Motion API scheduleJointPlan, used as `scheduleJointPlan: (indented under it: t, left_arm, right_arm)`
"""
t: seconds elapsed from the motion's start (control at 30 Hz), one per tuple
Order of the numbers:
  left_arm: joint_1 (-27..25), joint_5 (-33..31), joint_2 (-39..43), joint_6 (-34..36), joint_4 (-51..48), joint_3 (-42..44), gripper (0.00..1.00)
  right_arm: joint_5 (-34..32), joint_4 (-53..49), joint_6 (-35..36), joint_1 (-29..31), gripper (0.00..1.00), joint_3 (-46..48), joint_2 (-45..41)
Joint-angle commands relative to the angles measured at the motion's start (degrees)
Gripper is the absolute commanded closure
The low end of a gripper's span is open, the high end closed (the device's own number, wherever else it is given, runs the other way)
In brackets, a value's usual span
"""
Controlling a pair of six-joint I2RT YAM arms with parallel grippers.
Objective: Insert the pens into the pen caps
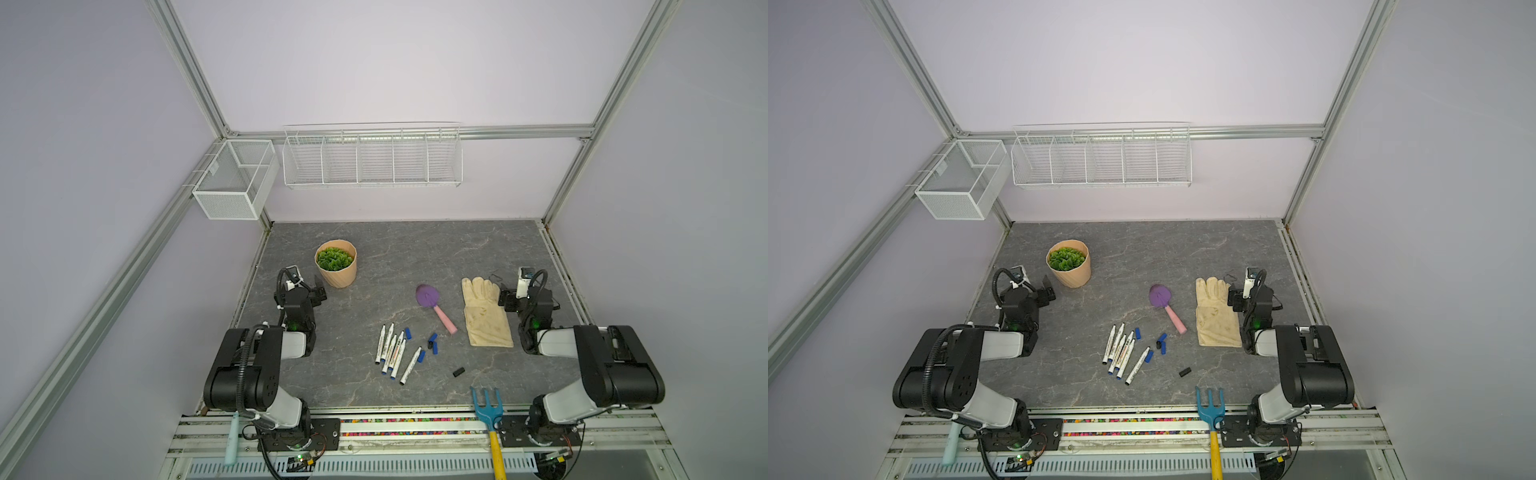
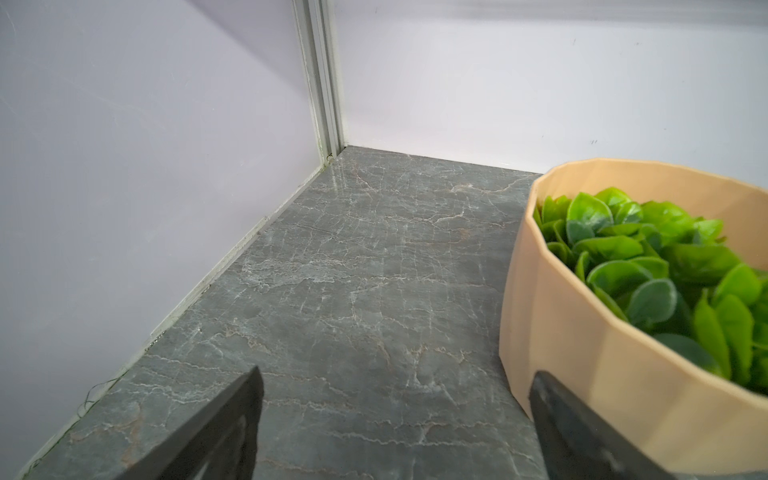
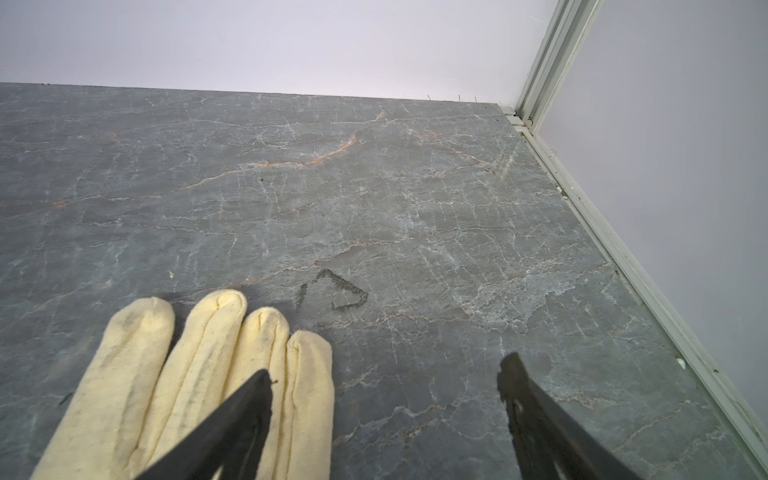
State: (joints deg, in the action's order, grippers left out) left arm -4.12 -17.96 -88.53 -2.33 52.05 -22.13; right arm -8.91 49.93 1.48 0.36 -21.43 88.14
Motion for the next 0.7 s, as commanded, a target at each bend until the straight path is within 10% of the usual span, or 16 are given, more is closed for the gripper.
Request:
scheduleJointPlan:
  t: [0.0, 0.67]
  left_arm:
    - [0.3, 0.6, -0.5, 0.7, 1.5, 0.4, 0.01]
    - [0.8, 1.3, -0.2, 0.6, 1.6, 0.4, 0.01]
  right_arm:
    - [0.8, -0.2, -0.2, 0.0, 0.12, -0.5, -0.5]
    - [-1.6, -7.5, 0.4, 1.0, 0.12, -3.7, -3.7]
